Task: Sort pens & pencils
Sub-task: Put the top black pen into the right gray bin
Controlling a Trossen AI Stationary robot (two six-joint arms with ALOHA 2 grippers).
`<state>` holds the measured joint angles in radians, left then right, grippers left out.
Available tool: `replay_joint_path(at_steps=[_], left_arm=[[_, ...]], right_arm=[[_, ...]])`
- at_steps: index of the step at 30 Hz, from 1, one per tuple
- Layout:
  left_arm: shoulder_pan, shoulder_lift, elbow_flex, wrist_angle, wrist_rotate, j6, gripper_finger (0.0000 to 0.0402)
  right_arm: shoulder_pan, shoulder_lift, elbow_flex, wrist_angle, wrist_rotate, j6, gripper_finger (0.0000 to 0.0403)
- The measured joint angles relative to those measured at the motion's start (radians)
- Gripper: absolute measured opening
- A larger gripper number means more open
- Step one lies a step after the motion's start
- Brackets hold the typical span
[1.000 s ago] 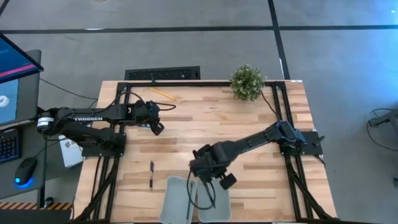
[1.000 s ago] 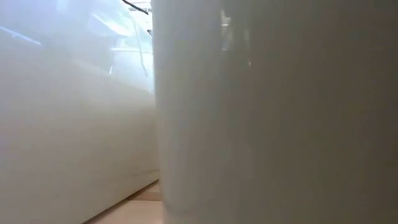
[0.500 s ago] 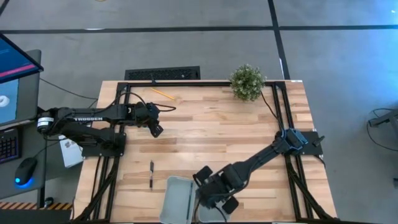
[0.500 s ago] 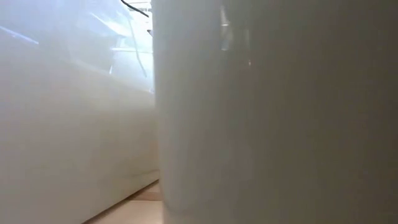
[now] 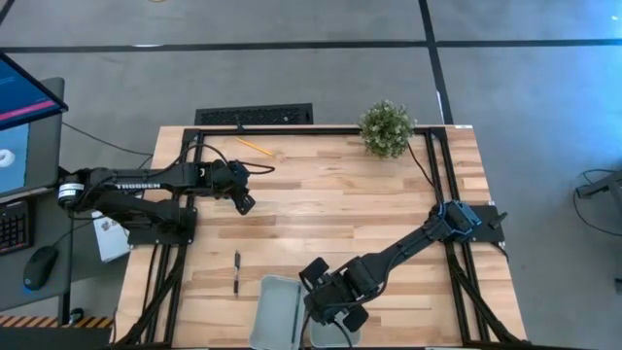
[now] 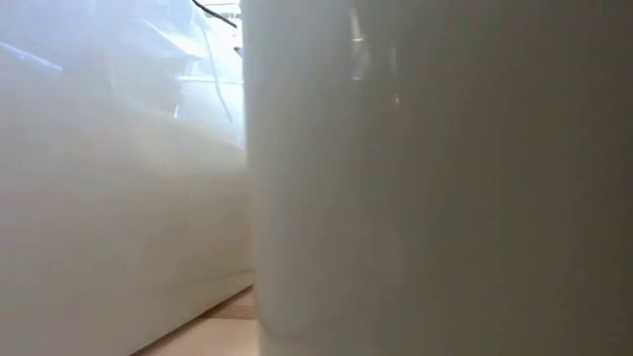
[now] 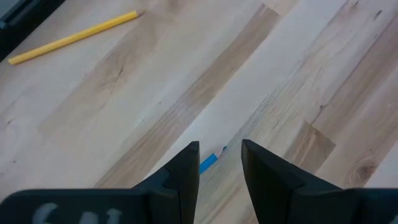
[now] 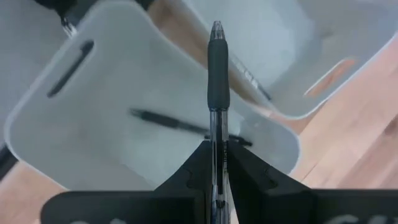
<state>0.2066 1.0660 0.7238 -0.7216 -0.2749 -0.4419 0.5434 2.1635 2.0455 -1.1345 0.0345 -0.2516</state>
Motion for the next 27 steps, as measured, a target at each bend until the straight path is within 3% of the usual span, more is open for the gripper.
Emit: replay_joint_path(at_steps=[27], left_arm=[[0.0,0.0,0.0,0.0,0.0,-0.011,0.0112]], right_arm=[[0.013,0.002,-0.234,0.175,-0.054,-0.003,0.0063]])
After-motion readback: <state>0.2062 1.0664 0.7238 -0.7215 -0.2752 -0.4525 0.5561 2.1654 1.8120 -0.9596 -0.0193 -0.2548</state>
